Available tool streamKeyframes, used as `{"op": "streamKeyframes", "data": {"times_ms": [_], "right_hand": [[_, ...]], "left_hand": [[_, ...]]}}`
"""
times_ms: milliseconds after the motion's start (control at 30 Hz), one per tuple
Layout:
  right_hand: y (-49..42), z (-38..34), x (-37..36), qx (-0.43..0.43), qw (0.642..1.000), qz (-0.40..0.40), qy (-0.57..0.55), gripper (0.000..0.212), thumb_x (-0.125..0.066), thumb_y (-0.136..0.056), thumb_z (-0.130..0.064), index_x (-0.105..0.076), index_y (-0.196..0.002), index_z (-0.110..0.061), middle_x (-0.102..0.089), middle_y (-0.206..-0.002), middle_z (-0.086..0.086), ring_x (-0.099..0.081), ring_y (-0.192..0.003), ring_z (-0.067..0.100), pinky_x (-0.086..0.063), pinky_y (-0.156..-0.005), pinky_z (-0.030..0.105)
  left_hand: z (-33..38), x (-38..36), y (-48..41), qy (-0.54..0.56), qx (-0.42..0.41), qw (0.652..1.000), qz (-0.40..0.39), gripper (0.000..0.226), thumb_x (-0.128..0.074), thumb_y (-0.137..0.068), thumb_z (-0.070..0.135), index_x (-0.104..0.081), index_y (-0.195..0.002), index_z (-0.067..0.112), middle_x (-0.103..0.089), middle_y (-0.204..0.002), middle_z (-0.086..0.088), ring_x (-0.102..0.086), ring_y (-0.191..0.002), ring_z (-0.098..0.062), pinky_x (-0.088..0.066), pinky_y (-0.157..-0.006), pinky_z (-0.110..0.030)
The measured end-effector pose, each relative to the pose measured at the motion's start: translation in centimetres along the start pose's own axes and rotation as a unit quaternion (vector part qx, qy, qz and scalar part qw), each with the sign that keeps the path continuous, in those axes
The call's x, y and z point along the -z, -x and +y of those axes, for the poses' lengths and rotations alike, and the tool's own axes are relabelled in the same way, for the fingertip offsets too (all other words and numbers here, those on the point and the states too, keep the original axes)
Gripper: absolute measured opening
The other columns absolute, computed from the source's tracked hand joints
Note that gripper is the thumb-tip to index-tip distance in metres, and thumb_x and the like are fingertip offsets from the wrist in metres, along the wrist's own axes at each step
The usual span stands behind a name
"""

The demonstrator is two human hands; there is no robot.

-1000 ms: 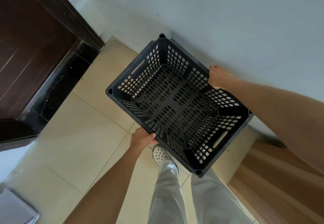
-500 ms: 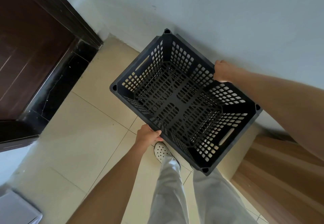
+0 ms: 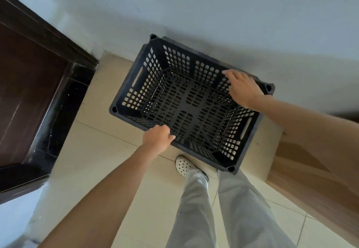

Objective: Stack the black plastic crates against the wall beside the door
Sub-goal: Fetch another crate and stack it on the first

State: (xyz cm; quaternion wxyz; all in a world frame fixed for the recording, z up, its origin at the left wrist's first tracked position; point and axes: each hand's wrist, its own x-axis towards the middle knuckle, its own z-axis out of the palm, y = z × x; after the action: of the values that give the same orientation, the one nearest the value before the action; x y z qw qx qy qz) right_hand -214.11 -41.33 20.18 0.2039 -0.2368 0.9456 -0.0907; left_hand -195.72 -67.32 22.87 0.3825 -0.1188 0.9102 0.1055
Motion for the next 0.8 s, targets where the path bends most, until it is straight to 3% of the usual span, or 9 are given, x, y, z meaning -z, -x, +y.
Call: {"op": "streamKeyframes", "data": {"times_ms": [200, 367, 467, 600, 700, 800], "right_hand": [[8.8, 2.3, -3.3, 0.007, 0.996, -0.051, 0.078, 0.052, -0.042, -0.098, -0.027, -0.030, -0.147, -0.019, -0.036, -0.151, 0.005, -0.026, -0.143, 0.027, -0.024, -0.116, 0.045], [14.4, 1.4, -7.3, 0.046, 0.988, -0.097, 0.107, 0.050, -0.030, -0.100, -0.046, -0.037, -0.144, -0.024, -0.040, -0.148, -0.001, -0.021, -0.146, 0.022, -0.006, -0.120, 0.044], [15.9, 1.0, -9.5, 0.050, 0.987, -0.095, 0.123, 0.057, -0.015, -0.100, -0.049, -0.037, -0.145, -0.022, -0.034, -0.152, 0.002, -0.006, -0.149, 0.026, 0.009, -0.119, 0.048], [16.0, 1.5, -10.9, 0.058, 0.992, -0.049, 0.097, 0.060, -0.012, -0.099, -0.050, -0.034, -0.147, -0.022, -0.023, -0.159, 0.006, 0.001, -0.149, 0.029, 0.007, -0.119, 0.050], [15.9, 1.9, -11.3, 0.083, 0.993, -0.021, 0.085, 0.054, -0.020, -0.101, -0.049, -0.038, -0.145, -0.024, -0.024, -0.158, 0.006, -0.004, -0.149, 0.029, 0.003, -0.119, 0.051], [15.8, 2.4, -11.3, 0.111, 0.992, -0.020, 0.061, 0.053, -0.020, -0.100, -0.049, -0.042, -0.143, -0.025, -0.028, -0.156, 0.003, -0.007, -0.149, 0.027, 0.005, -0.119, 0.051]], "left_hand": [[6.8, -0.9, -0.4, 0.001, -0.173, 0.985, 0.018, 0.019, -0.050, -0.098, 0.034, -0.058, -0.100, 0.016, -0.068, -0.095, 0.000, -0.065, -0.090, -0.022, -0.055, -0.077, -0.041], [12.0, -7.3, 0.6, -0.068, -0.268, 0.961, -0.018, 0.041, -0.036, -0.100, 0.047, -0.056, -0.120, 0.017, -0.062, -0.118, -0.005, -0.057, -0.111, -0.027, -0.048, -0.089, -0.041], [13.7, -11.5, 1.6, -0.096, -0.272, 0.957, 0.012, 0.057, -0.023, -0.099, 0.057, -0.050, -0.130, 0.018, -0.060, -0.124, -0.005, -0.055, -0.116, -0.026, -0.044, -0.095, -0.040], [15.0, -14.7, 2.4, -0.127, -0.253, 0.956, 0.081, 0.079, -0.016, -0.093, 0.068, -0.047, -0.137, 0.012, -0.062, -0.128, -0.008, -0.053, -0.123, -0.026, -0.040, -0.103, -0.044], [15.0, -15.4, 2.5, -0.135, -0.251, 0.949, 0.137, 0.074, -0.023, -0.094, 0.068, -0.054, -0.131, 0.012, -0.067, -0.121, -0.007, -0.055, -0.124, -0.027, -0.040, -0.103, -0.049], [15.0, -15.5, 2.5, -0.135, -0.247, 0.949, 0.140, 0.073, -0.024, -0.094, 0.068, -0.054, -0.132, 0.014, -0.065, -0.125, -0.006, -0.050, -0.132, -0.030, -0.034, -0.109, -0.056]]}}
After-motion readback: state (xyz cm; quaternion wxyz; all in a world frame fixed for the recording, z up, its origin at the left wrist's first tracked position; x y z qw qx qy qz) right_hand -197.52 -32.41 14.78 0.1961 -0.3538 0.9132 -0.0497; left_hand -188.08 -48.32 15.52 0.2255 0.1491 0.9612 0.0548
